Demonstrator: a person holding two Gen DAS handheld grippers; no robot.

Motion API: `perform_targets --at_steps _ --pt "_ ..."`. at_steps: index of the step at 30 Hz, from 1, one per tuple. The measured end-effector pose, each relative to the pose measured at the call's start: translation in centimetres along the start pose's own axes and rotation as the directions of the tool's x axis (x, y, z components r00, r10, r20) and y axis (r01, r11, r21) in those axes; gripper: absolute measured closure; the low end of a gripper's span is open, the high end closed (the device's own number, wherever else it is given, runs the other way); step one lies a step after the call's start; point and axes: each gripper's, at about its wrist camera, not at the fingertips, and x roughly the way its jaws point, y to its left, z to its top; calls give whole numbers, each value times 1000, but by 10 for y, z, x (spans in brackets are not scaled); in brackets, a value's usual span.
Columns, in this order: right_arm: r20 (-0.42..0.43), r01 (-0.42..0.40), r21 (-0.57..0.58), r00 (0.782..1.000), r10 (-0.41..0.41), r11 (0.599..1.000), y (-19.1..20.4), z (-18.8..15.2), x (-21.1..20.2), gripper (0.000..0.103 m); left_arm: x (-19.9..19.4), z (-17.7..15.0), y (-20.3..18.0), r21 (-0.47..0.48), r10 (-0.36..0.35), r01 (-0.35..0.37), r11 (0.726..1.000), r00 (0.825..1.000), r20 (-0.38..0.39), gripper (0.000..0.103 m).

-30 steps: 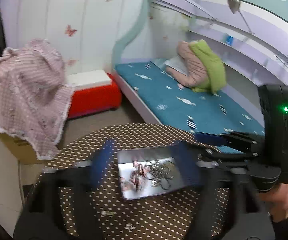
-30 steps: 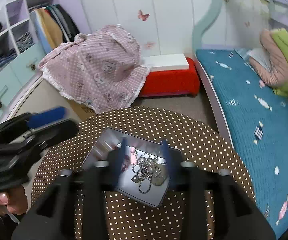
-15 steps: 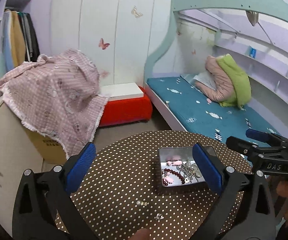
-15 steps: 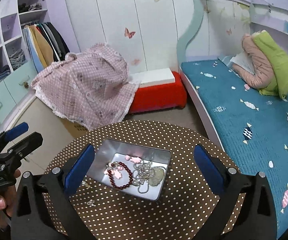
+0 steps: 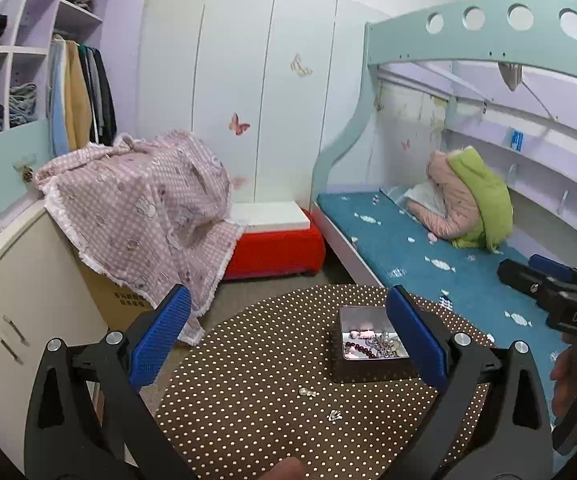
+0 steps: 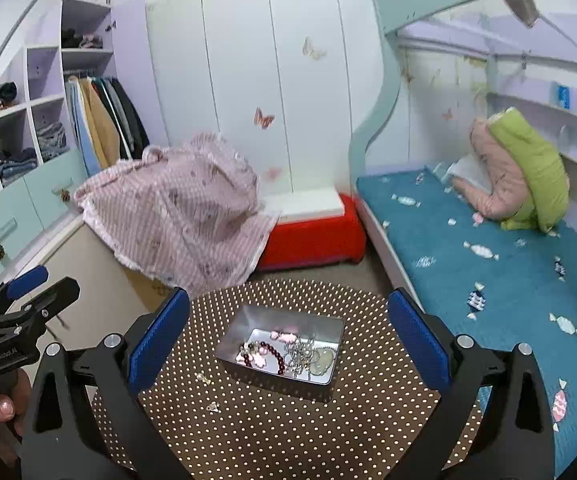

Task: Organize jewelry
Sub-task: 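Carry the bracelet and pendant over the tin and open both tools, then move both tools back toward the last silver pieces on the table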

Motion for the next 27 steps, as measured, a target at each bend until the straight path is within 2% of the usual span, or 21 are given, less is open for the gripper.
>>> perform_targets --at_steps 7,14,19,27 --pt "66 37 -10 997 -37 999 9 -3 -33 7 -34 -2 4 3 21 -21 1000 998 54 5" --pt "98 43 -34 994 -40 998 20 -11 -52 7 -53 -11 12 -23 31 -29 999 997 67 5" --pt "97 42 -42 995 -38 998 26 -24 -58 7 -63 -23 19 -37 43 -41 998 997 62 5" --pt "21 32 -49 999 -31 998 29 -42 -40 7 -57 -47 34 -65 65 -65 996 998 -2 5"
